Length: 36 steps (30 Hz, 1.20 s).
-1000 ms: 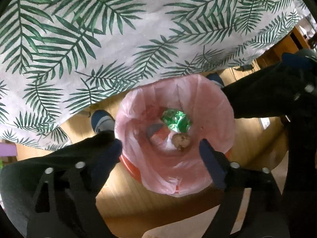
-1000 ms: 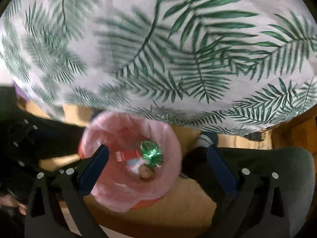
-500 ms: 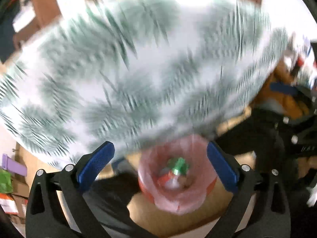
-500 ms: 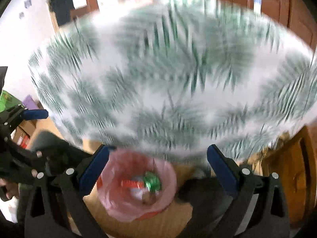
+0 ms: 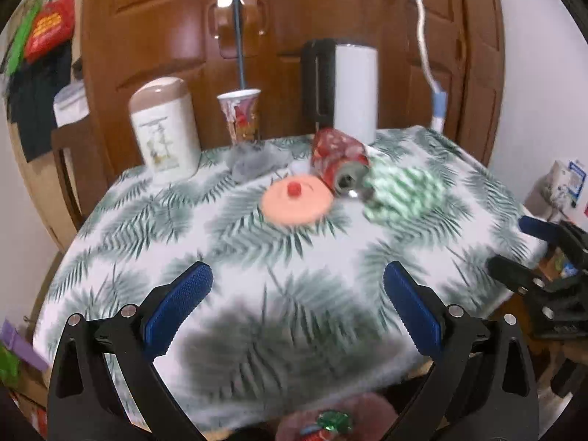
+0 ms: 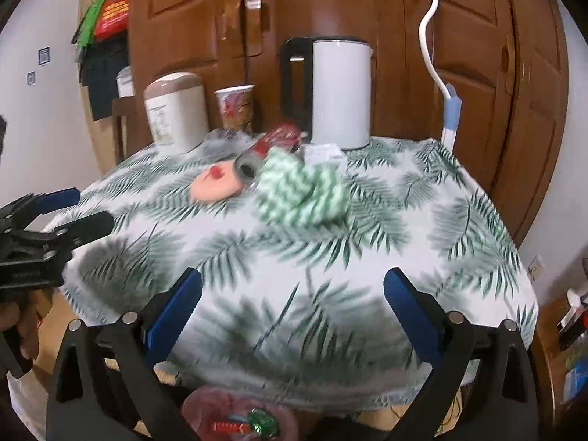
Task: Collect trash
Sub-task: 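Raise both tools back toward the red cola can and peach lid, then grasp the peach lid's red knob with the left tool while the right grasps the striped cloth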
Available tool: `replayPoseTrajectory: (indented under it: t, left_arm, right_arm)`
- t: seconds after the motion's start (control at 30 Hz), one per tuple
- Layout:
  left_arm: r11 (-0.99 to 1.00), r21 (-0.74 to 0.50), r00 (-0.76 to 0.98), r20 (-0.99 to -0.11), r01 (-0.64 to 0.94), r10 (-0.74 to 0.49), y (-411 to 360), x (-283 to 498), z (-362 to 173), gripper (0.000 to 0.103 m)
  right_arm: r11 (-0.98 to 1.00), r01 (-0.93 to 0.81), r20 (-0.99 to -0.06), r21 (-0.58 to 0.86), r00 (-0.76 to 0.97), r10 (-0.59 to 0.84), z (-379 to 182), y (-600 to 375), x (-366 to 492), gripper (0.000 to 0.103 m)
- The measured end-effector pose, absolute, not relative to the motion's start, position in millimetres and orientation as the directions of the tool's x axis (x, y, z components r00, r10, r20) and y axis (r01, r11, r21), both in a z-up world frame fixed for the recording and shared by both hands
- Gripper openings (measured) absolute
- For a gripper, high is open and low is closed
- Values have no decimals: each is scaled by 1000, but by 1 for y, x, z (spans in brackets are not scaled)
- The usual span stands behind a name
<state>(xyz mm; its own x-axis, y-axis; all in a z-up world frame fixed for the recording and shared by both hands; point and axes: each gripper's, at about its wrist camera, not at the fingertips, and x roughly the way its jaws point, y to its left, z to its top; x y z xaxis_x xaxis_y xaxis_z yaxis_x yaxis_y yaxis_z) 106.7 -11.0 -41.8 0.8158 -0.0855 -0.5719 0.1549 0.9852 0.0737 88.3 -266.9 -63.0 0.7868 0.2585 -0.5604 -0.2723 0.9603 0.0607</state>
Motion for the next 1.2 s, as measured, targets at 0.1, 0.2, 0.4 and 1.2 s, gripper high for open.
replayPoseTrajectory:
  t: [0.1, 0.2, 0.4, 1.2]
  left_arm:
    - [985, 80, 801, -594, 154, -77, -17, 149, -44, 97]
    - [985, 87, 792, -607, 147, -64, -21, 180, -48, 96]
    - [987, 54, 748, -659, 149, -77, -25, 229, -63, 88]
    - [977, 56, 678, -728, 208, -103, -43, 278, -86, 26]
  right_arm:
    - [966, -255, -565, 44, 791, 234, -64, -264, 110, 98]
    - [970, -242, -578, 29, 787, 214, -67, -262, 129, 98]
    - [969, -247, -578, 25, 787, 215, -65, -264, 150, 98]
    - [961, -276, -625, 9, 749, 221, -77, -253, 189, 98]
